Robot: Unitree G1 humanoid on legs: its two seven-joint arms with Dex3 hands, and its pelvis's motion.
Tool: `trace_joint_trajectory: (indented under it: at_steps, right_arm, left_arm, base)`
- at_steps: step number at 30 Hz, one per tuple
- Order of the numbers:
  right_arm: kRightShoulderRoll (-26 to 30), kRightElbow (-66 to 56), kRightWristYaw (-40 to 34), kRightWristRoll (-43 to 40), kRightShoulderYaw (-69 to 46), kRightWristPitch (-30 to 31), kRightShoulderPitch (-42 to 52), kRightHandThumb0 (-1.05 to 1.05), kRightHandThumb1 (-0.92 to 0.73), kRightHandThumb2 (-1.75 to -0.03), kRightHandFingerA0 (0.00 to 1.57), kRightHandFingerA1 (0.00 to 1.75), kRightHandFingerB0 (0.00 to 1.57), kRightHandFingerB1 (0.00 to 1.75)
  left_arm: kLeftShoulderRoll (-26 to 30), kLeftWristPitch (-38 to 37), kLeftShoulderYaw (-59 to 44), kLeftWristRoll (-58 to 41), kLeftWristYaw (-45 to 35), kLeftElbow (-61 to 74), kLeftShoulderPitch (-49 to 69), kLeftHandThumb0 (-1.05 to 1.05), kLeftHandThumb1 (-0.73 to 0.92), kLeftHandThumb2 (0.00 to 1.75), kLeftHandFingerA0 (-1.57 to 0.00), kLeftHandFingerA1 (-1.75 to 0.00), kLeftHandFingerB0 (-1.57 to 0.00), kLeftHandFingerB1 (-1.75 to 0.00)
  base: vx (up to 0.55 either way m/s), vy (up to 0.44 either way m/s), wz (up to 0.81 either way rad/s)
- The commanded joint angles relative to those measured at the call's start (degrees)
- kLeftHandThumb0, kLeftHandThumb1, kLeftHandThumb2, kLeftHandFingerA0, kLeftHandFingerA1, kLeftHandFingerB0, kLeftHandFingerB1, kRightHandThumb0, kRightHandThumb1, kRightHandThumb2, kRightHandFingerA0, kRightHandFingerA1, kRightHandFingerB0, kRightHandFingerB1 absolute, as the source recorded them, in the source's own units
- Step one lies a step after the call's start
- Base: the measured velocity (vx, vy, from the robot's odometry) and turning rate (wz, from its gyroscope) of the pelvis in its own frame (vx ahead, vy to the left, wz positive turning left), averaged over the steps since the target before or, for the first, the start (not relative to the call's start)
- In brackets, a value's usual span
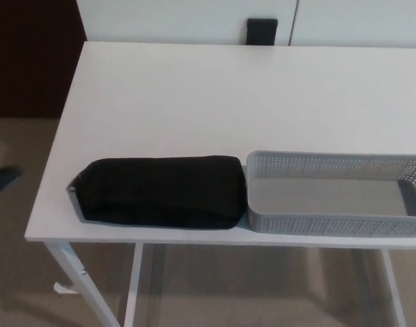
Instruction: The robot walk towards a table in front and pick up a black pencil case on the left hand side and put the pencil case into a small container on the right hand side
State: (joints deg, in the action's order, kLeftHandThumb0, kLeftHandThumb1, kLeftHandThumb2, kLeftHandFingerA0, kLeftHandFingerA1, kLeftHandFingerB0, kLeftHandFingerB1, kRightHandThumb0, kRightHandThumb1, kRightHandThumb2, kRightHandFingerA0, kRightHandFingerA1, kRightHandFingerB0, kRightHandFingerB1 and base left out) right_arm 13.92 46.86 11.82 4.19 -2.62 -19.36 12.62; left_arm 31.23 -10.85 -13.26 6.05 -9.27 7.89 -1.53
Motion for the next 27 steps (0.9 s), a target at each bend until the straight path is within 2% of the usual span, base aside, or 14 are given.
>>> trace_joint_trajectory:
  at_steps: [1, 5, 13, 27]
  right_arm:
    - [2.9, -1.0, -0.9, 0.2, -0.8, 2.0, -1.5, -0.29, -0.62, -0.58, 0.52, 0.5, 0.28, 0.38]
    - [2.9, -3.0, -0.8, -0.1, -1.2, 3.8, -1.5, -0.28, -0.62, -0.58, 0.51, 0.5, 0.29, 0.37]
    - [3.1, -7.2, 0.2, -0.6, -1.6, 6.7, -0.5, -0.26, -0.64, -0.58, 0.48, 0.47, 0.27, 0.36]
    - [3.7, -9.0, -0.9, 0.2, -1.4, 7.6, -1.2, -0.29, -0.63, -0.58, 0.53, 0.49, 0.28, 0.37]
  left_arm:
    - [6.0, 27.4, 25.0, 13.3, -29.6, 0.6, -28.0, -0.52, 0.36, 0.68, 0.0, 0.0, 0.0, -0.02]
    - [4.8, 28.6, 30.1, 16.4, -31.2, -8.1, -32.8, -0.56, 0.38, 0.71, 0.0, 0.0, 0.0, -0.01]
    - [4.5, 29.8, 34.9, 17.3, -29.7, -16.9, -35.3, -0.58, 0.39, 0.73, 0.0, 0.0, 0.0, 0.0]
    - [6.2, 30.7, 39.1, 17.6, -30.0, -21.3, -36.6, -0.63, 0.4, 0.76, 0.0, 0.0, 0.0, 0.0]
  base:
    - [0.0, 0.0, 0.0]
    - [0.0, 0.0, 0.0]
    - [0.0, 0.0, 0.0]
    - [0.0, 0.0, 0.0]
